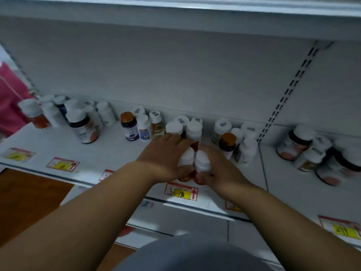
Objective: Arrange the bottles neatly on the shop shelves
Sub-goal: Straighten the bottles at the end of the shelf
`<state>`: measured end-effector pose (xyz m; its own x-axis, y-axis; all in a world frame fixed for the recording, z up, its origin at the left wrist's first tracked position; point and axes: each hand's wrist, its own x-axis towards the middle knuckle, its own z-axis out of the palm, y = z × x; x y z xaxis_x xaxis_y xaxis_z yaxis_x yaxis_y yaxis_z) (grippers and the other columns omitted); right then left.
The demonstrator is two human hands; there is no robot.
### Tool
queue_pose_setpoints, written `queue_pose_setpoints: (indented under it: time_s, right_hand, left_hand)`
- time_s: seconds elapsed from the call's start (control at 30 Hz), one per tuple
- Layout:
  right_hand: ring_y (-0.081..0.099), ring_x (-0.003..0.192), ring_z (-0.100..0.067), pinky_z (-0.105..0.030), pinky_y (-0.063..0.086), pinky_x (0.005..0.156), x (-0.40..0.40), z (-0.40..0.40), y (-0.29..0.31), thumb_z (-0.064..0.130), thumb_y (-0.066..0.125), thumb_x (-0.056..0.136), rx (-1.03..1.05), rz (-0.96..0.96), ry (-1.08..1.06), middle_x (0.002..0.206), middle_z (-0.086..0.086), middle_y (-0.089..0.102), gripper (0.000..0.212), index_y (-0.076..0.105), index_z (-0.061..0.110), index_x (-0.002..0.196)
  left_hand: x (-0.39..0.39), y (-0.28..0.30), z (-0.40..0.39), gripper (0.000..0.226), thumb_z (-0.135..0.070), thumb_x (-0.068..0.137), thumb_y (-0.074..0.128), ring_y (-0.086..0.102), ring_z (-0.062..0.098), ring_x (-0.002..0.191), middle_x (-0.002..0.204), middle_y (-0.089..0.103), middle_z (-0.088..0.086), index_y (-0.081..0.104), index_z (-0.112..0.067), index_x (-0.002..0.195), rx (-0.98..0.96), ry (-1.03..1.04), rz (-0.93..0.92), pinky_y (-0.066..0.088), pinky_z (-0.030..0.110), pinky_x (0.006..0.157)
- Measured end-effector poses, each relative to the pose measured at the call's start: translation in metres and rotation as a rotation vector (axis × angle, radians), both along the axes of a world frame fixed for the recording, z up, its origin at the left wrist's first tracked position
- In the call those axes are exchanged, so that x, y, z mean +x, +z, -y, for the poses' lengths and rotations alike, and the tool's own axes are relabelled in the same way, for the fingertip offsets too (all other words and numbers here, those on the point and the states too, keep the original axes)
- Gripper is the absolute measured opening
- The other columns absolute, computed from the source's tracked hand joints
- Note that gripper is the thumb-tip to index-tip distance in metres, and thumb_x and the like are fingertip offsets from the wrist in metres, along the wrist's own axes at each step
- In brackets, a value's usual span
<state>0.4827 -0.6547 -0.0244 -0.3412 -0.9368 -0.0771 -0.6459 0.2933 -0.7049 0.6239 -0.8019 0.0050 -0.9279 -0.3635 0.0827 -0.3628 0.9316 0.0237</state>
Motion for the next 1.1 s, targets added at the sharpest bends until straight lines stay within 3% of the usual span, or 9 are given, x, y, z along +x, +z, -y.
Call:
queue_pose_setpoints:
  time_s: [0.1,0.17,0.27,0.53,0.6,0.73,0.87,1.07,1.1]
  right_hand:
    - [0.043,0.119,-0.006,-0.025,0.038,0.099,0.007,-0.003,-0.001,0.031,0.066,0.084,-0.004,0.005,-0.11,0.132,0.013,0.043,0.066,0.03,0.045,0.137]
    - [0.04,0.112,0.0,-0.016,0.034,0.091,0.012,-0.005,0.001,0.024,0.068,0.086,-0.005,-0.018,-0.143,0.124,0.018,0.041,0.066,0.03,0.042,0.138]
    - [0.037,0.107,0.008,-0.006,0.032,0.084,0.02,-0.005,0.001,0.022,0.07,0.085,-0.027,-0.039,-0.191,0.124,0.02,0.04,0.067,0.029,0.049,0.13]
    - [0.035,0.137,-0.015,-0.027,0.034,0.107,0.026,-0.003,0.006,0.038,0.072,0.079,0.004,-0.106,-0.229,0.153,0.003,0.031,0.089,0.017,0.038,0.149]
    - [0.028,0.14,-0.014,-0.022,0.028,0.108,0.027,-0.007,0.012,0.041,0.072,0.078,-0.033,-0.135,-0.24,0.155,0.003,0.027,0.093,0.014,0.035,0.151]
    - [0.034,0.131,-0.006,-0.007,0.024,0.099,0.025,-0.029,0.029,0.033,0.075,0.08,-0.157,-0.239,-0.252,0.15,0.002,0.033,0.089,0.018,0.033,0.149]
    - [0.045,0.125,-0.014,-0.023,0.04,0.099,0.011,-0.079,0.047,0.027,0.068,0.084,-0.192,-0.334,-0.38,0.14,0.0,0.041,0.073,0.03,0.031,0.146]
    - [0.05,0.109,-0.011,-0.032,0.046,0.09,-0.021,-0.219,0.072,0.02,0.059,0.089,-0.213,-0.402,-0.661,0.125,0.002,0.049,0.047,0.045,0.027,0.134]
    - [0.05,0.106,-0.007,-0.028,0.045,0.088,-0.026,-0.247,0.076,0.021,0.059,0.09,-0.221,-0.402,-0.703,0.123,0.005,0.049,0.047,0.045,0.029,0.134]
  left_hand:
    - [-0.003,-0.002,0.002,0.076,-0.07,0.079,0.035,0.045,0.026,0.116,0.13,0.052,0.0,0.036,-0.026,0.141,-0.037,-0.096,0.012,0.033,0.037,0.093]
    - [-0.003,-0.004,0.003,0.068,-0.065,0.084,0.043,0.046,0.025,0.113,0.128,0.053,0.0,0.038,-0.024,0.138,-0.066,-0.141,-0.009,0.031,0.037,0.091]
    - [-0.004,-0.005,0.008,0.067,-0.064,0.087,0.045,0.045,0.025,0.115,0.131,0.052,0.0,0.036,-0.023,0.14,-0.047,-0.151,-0.027,0.032,0.038,0.091]
    - [-0.001,-0.006,0.012,0.074,-0.069,0.083,0.047,0.044,0.023,0.115,0.127,0.051,-0.001,0.036,-0.024,0.141,-0.001,-0.171,-0.081,0.031,0.036,0.092]
    - [0.001,-0.001,0.009,0.078,-0.069,0.082,0.048,0.043,0.023,0.116,0.127,0.05,0.0,0.035,-0.023,0.143,0.001,-0.169,-0.108,0.031,0.035,0.093]
    - [0.002,0.014,-0.006,0.069,-0.066,0.081,0.052,0.049,0.027,0.105,0.116,0.055,0.002,0.049,-0.02,0.131,-0.03,-0.201,-0.186,0.035,0.039,0.087]
    - [-0.014,0.026,-0.048,0.061,-0.059,0.08,0.05,0.054,0.031,0.095,0.107,0.06,0.007,0.058,-0.016,0.122,-0.048,-0.266,-0.29,0.043,0.038,0.079]
    - [-0.069,0.028,-0.162,0.057,-0.059,0.081,0.053,0.055,0.028,0.102,0.114,0.061,0.004,0.054,-0.021,0.125,0.032,-0.392,-0.262,0.047,0.038,0.085]
    - [-0.082,0.025,-0.186,0.058,-0.06,0.082,0.05,0.055,0.027,0.102,0.113,0.061,0.004,0.054,-0.022,0.125,0.042,-0.419,-0.254,0.047,0.039,0.085]
